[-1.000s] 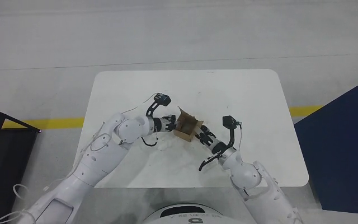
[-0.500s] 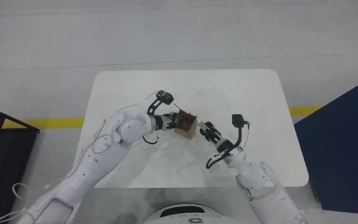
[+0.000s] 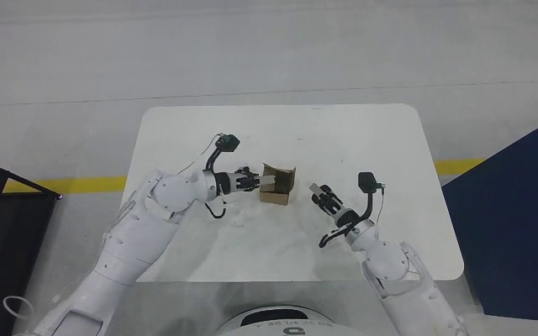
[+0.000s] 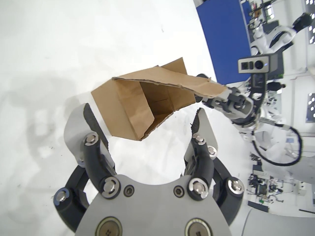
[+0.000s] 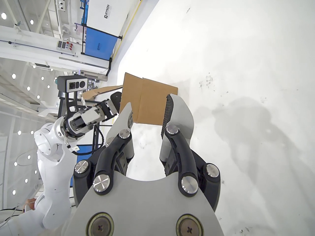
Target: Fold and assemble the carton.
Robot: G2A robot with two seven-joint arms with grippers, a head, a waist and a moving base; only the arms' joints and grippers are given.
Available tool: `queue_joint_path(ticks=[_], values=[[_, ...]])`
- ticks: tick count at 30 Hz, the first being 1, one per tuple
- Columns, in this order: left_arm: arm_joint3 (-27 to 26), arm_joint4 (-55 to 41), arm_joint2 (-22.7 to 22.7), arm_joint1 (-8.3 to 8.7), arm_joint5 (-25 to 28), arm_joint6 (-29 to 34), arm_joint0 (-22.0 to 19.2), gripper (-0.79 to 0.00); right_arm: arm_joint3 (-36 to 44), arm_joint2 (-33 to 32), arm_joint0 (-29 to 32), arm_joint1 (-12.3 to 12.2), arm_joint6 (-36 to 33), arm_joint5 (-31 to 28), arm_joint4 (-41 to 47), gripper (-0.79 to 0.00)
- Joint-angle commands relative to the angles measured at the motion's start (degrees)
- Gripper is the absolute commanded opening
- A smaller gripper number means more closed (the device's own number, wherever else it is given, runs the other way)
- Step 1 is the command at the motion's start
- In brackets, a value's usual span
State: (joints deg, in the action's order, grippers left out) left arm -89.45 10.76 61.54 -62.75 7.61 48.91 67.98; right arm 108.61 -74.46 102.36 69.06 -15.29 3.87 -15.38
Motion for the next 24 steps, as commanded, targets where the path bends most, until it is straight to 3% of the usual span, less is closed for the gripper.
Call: queue_joint_path(ticks=[1, 7, 11, 18, 24], values=[[-0.1, -1.2, 2.6, 0.45, 0.1, -0.8, 1.1, 0.000, -0.9, 1.1, -1.9, 0.2, -0.4, 0.6, -0.6, -0.468], [0.2, 7.7, 2.1, 0.75, 4.4, -3.2, 0.1, 0.000, -3.1, 3.6, -6.2, 0.6, -1.1, 2.1, -2.0, -0.474], [3.1, 12.1, -0.5, 0.49, 10.9, -2.8, -2.6, 0.000, -3.3, 4.0, -7.1, 0.7, -1.0, 2.4, -1.9, -0.468], [9.8, 11.3, -4.8, -0.75, 22.1, -3.9, -8.1, 0.000, -2.8, 4.3, -7.1, 0.7, -1.1, 2.8, -2.4, -0.474], [16.4, 8.3, -8.7, -2.43, 27.7, -7.2, -12.5, 0.000, -2.7, 4.3, -7.0, 0.7, -1.0, 3.3, -2.8, -0.480]])
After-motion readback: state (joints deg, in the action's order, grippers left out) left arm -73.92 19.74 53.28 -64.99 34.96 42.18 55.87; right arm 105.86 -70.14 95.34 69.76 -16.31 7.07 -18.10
